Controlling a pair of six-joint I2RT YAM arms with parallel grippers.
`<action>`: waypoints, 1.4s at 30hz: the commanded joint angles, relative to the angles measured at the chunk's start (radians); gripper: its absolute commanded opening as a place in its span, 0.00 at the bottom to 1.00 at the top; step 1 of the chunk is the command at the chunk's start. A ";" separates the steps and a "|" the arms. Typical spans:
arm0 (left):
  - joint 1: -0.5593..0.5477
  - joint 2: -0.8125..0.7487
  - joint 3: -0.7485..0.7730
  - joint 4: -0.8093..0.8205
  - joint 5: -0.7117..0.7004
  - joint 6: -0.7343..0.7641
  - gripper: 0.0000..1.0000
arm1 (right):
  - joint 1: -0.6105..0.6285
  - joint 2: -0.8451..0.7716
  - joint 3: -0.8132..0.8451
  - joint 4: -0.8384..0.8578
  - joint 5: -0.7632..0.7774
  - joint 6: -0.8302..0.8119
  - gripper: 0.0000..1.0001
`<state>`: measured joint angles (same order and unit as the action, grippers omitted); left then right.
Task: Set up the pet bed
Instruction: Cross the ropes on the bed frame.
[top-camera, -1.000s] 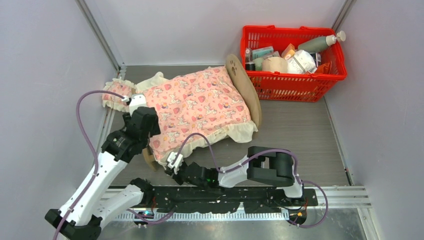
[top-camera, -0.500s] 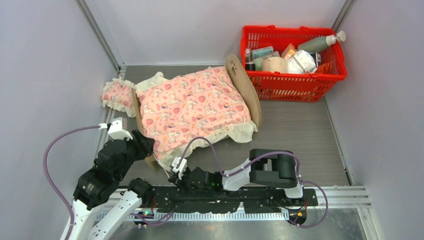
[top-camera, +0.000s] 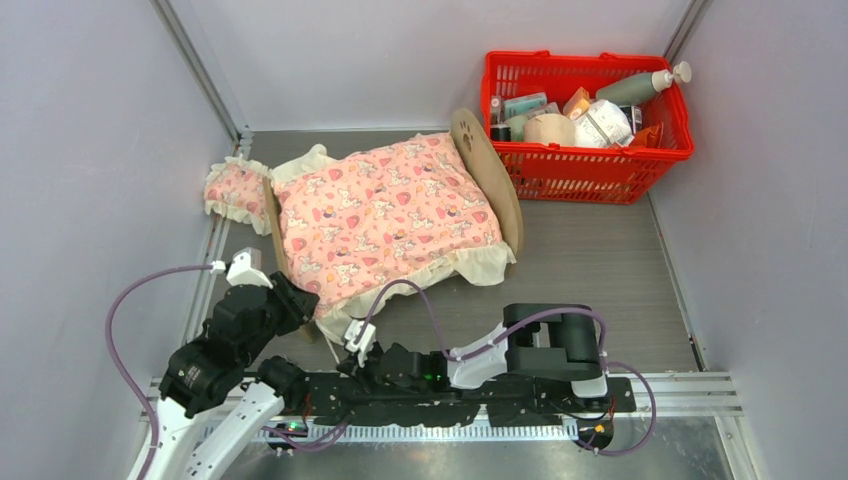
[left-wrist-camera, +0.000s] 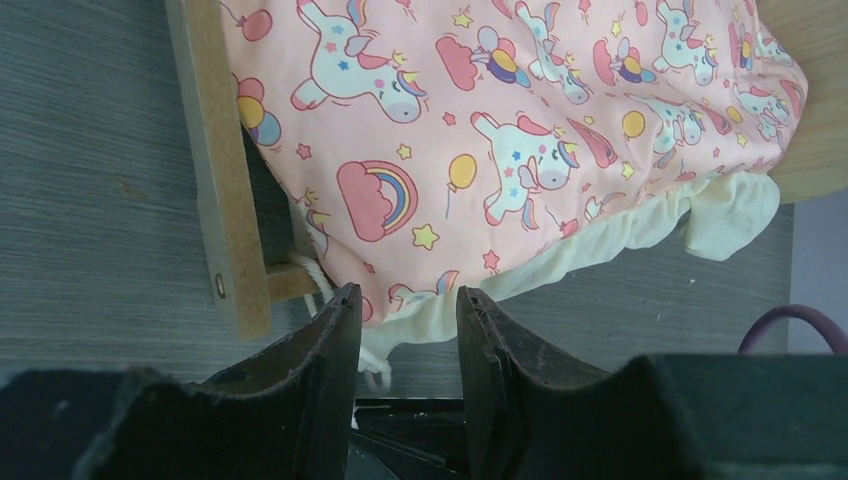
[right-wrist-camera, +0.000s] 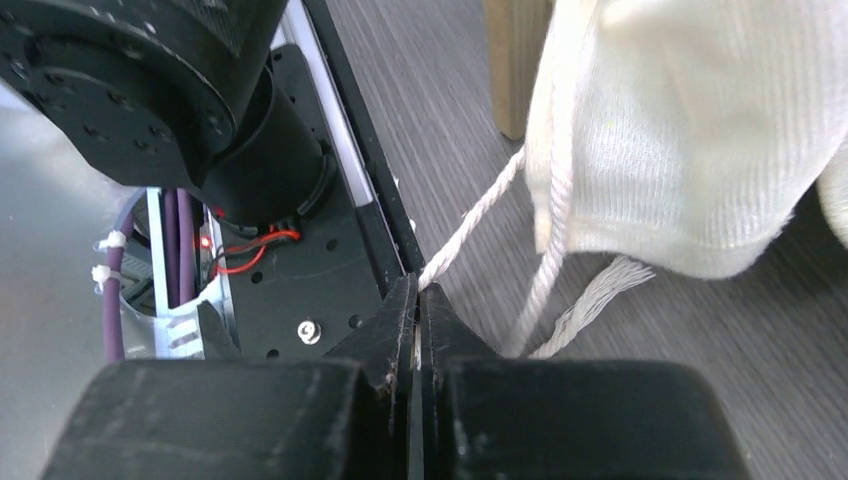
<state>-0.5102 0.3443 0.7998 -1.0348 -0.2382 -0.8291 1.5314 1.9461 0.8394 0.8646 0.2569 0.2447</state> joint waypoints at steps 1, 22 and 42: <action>0.005 0.014 -0.006 0.006 -0.074 -0.030 0.42 | 0.035 0.028 0.018 -0.071 0.004 0.026 0.05; 0.003 0.198 0.000 0.001 -0.376 -0.006 0.50 | 0.022 0.022 0.105 -0.093 0.081 -0.022 0.05; 0.010 0.146 -0.111 0.363 -0.502 0.239 0.00 | -0.088 0.039 0.242 -0.191 0.055 -0.023 0.05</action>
<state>-0.5083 0.3862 0.6300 -0.7952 -0.6640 -0.6334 1.5017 1.9709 1.0405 0.6643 0.3111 0.2138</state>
